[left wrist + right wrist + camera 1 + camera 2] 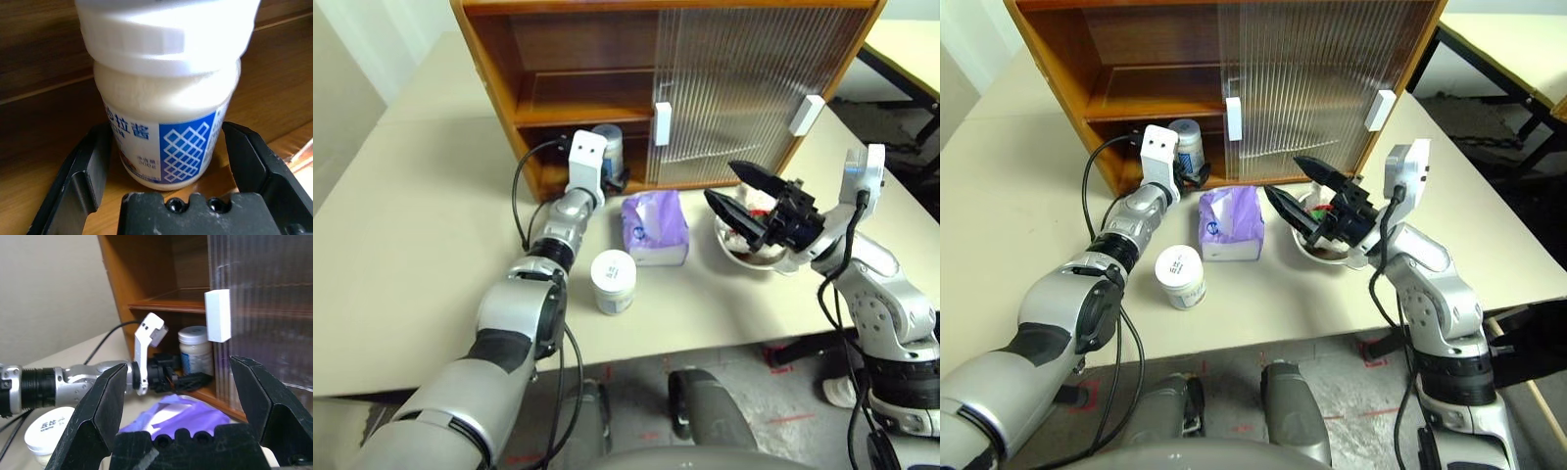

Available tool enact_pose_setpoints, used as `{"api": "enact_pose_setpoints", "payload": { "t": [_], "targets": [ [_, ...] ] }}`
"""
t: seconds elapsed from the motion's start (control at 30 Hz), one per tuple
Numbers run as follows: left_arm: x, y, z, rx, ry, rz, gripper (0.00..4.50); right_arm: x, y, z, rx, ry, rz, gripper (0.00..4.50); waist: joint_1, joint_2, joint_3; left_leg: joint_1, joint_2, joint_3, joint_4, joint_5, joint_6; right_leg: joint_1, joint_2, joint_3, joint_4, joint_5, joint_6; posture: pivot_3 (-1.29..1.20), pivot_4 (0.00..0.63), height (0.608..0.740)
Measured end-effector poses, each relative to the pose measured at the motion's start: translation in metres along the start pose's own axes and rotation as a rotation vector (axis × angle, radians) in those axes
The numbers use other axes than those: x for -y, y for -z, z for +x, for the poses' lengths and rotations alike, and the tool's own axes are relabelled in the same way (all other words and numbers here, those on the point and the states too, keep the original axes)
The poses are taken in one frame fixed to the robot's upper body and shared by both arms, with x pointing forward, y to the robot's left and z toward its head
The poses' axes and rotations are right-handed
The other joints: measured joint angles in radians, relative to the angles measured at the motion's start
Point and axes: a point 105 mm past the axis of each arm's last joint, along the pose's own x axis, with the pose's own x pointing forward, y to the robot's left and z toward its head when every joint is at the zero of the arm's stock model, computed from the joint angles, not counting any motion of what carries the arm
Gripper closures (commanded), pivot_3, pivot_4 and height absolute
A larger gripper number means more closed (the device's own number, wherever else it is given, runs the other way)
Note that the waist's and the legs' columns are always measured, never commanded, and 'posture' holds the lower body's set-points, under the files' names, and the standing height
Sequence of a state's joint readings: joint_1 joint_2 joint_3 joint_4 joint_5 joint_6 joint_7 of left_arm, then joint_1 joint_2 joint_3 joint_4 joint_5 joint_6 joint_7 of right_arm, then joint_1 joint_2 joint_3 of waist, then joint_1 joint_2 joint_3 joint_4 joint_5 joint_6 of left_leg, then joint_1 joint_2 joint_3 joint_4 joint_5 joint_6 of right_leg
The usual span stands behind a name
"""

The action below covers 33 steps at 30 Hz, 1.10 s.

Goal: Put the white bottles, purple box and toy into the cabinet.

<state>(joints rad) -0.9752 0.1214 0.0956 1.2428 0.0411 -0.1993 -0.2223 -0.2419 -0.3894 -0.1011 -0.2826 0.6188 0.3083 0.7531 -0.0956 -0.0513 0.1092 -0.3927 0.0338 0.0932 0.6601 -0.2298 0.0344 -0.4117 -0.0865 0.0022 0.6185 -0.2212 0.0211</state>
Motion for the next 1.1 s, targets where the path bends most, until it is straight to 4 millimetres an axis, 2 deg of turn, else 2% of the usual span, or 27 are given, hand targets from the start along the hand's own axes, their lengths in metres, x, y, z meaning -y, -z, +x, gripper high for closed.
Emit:
{"api": "enact_pose_setpoints", "payload": {
  "t": [0.13, 0.3, 0.47, 0.63, 0.7, 0.77, 0.93, 1.03, 1.07, 1.1],
  "targets": [
    [0.001, 0.005, -0.005, 0.013, 0.025, 0.000, 0.03, -0.001, 0.000, 0.005, 0.010, -0.024, 0.001, 0.00, 0.004, 0.000, -0.002, 0.000, 0.000, 0.000, 0.000, 0.000, 0.000, 0.000, 0.000, 0.000, 0.000, 0.000, 0.000, -0.10, 0.029, 0.740],
    [-0.008, 0.010, -0.014, 0.034, 0.014, 0.005, 0.03, 0.002, 0.002, 0.006, 0.011, -0.029, 0.005, 0.00, 0.003, -0.001, -0.007, 0.001, 0.001, 0.000, 0.000, 0.000, 0.000, 0.000, 0.000, 0.000, 0.001, 0.001, -0.001, -0.08, 0.020, 0.740],
    [-0.022, 0.007, -0.021, 0.035, -0.027, 0.009, 0.03, 0.003, 0.001, 0.008, 0.018, -0.041, -0.006, 0.00, 0.004, -0.001, -0.010, 0.001, 0.001, 0.000, 0.000, 0.000, 0.000, 0.000, 0.000, 0.000, 0.001, 0.002, -0.001, -0.08, 0.016, 0.740],
    [-0.026, 0.004, -0.028, 0.031, -0.039, -0.008, 0.03, 0.003, 0.002, 0.008, 0.018, -0.042, -0.004, 0.00, 0.005, -0.001, -0.018, 0.001, 0.001, 0.000, 0.001, 0.000, 0.000, 0.000, 0.000, 0.000, 0.001, 0.003, -0.003, -0.09, 0.009, 0.740],
    [-0.026, 0.004, -0.029, 0.019, -0.039, -0.016, 0.38, 0.003, 0.002, 0.008, 0.019, -0.044, -0.006, 0.00, 0.005, -0.001, -0.021, 0.001, 0.000, 0.000, 0.001, 0.000, 0.000, 0.000, 0.000, 0.000, 0.001, 0.003, -0.003, -0.09, 0.008, 0.740],
    [-0.025, 0.003, -0.030, 0.015, -0.036, -0.018, 1.00, 0.003, 0.002, 0.008, 0.019, -0.044, -0.006, 0.00, 0.004, -0.001, -0.024, 0.001, 0.000, 0.000, 0.001, 0.000, 0.000, 0.000, 0.000, 0.000, 0.002, 0.003, -0.002, -0.09, 0.008, 0.740],
    [-0.023, 0.002, -0.034, 0.002, -0.014, -0.049, 3.00, 0.004, 0.002, 0.008, 0.020, -0.044, -0.010, 0.00, 0.004, 0.000, -0.029, 0.002, 0.000, 0.001, 0.001, 0.000, 0.000, 0.000, 0.000, 0.001, 0.002, 0.003, -0.002, -0.09, 0.000, 0.740],
    [-0.029, 0.002, -0.035, 0.004, -0.044, -0.059, 4.23, 0.004, 0.002, 0.008, 0.023, -0.046, -0.014, 0.00, 0.004, 0.000, -0.030, 0.002, 0.000, 0.001, 0.001, 0.000, 0.000, 0.000, 0.000, 0.001, 0.002, 0.003, -0.002, -0.09, 0.000, 0.740],
    [-0.033, 0.002, -0.034, 0.002, -0.067, -0.058, 4.48, 0.004, 0.002, 0.008, 0.023, -0.047, -0.014, 0.00, 0.005, 0.000, -0.030, 0.002, 0.000, 0.000, 0.001, 0.000, 0.000, 0.000, 0.000, 0.001, 0.003, 0.003, -0.002, -0.08, 0.000, 0.740],
    [-0.035, 0.001, -0.033, 0.006, -0.083, -0.058, 4.48, 0.004, 0.002, 0.009, 0.024, -0.050, -0.015, 0.00, 0.005, 0.000, -0.030, 0.002, 0.000, 0.000, 0.001, 0.000, 0.000, 0.000, 0.000, 0.001, 0.003, 0.003, -0.002, -0.08, 0.000, 0.740]
  ]
}}
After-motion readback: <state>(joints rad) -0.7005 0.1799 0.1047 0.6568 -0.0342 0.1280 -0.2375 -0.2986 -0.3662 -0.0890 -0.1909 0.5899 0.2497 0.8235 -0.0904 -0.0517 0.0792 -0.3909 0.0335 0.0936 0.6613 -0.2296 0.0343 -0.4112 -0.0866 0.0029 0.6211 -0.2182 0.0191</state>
